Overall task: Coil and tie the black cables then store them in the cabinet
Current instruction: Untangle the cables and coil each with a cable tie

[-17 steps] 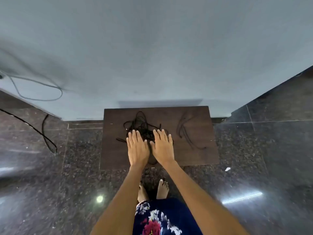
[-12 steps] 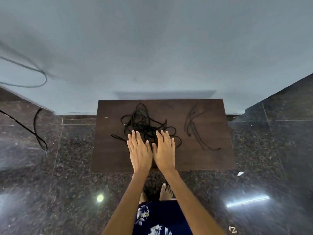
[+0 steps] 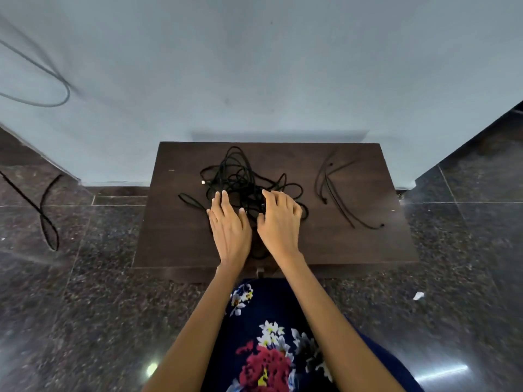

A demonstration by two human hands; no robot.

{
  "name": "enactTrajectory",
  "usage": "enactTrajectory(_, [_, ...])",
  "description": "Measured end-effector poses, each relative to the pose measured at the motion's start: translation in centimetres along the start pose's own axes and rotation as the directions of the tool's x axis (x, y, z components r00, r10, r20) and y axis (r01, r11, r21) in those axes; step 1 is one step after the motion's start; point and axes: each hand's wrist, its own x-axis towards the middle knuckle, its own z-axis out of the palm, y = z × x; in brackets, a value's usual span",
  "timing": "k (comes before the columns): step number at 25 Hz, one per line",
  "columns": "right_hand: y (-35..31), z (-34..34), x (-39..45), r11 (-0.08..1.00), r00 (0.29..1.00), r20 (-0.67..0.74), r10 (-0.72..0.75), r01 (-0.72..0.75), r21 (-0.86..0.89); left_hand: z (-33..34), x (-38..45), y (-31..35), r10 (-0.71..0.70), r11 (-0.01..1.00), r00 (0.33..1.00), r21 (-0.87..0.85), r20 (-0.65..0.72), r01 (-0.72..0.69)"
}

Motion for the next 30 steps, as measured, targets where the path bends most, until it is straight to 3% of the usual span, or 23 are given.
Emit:
enactTrajectory(3, [0.2, -1.3, -0.2, 0.987, 0.995, 0.076, -0.058, 0.069, -0.142, -1.7, -1.7, 0.5, 0.044, 0.998, 0.995, 0.028, 0.093, -0.047])
enactTrajectory(8, [0.4, -4.1, -0.6, 0.957, 0.981, 0.173, -0.09, 0.133, -0.256, -5.4, -3.8, -0.2, 0.132, 0.987, 0.925, 0.04, 0.356, -0.156])
enactTrajectory(15, [0.5, -5.9, -0.4, 0.919, 0.972, 0.23, -0.057, 0.14, -0.368, -7.8, -3.4, -0.2, 0.123, 0.98, 0.844, 0.069, 0.522, -0.186])
enactTrajectory(19, [2.5, -5.3, 0.2, 0.912, 0.958, 0.286, -0.03, 0.143, -0.383, -6.6, -2.3, 0.5, 0.126, 0.956, 0.829, 0.156, 0.545, -0.248])
enactTrajectory(23, [2.1, -6.6, 2.3, 0.978, 0.948, 0.309, -0.07, 0.126, -0.166, -4.9, -1.1, 1.7, 0.166, 0.921, 0.85, 0.228, 0.499, -0.314])
enactTrajectory(27, [0.1, -11.2, 6.3, 0.988, 0.963, 0.243, -0.113, 0.083, 0.131, -4.6, 1.3, 3.7, 0.104, 0.995, 0.945, -0.03, 0.311, -0.099])
enactTrajectory(30, [-2.2, -15.2, 8.6, 0.954, 0.971, 0.176, -0.161, 0.107, 0.279, -5.1, 3.1, 4.4, 0.071, 0.997, 0.923, -0.041, 0.379, -0.06])
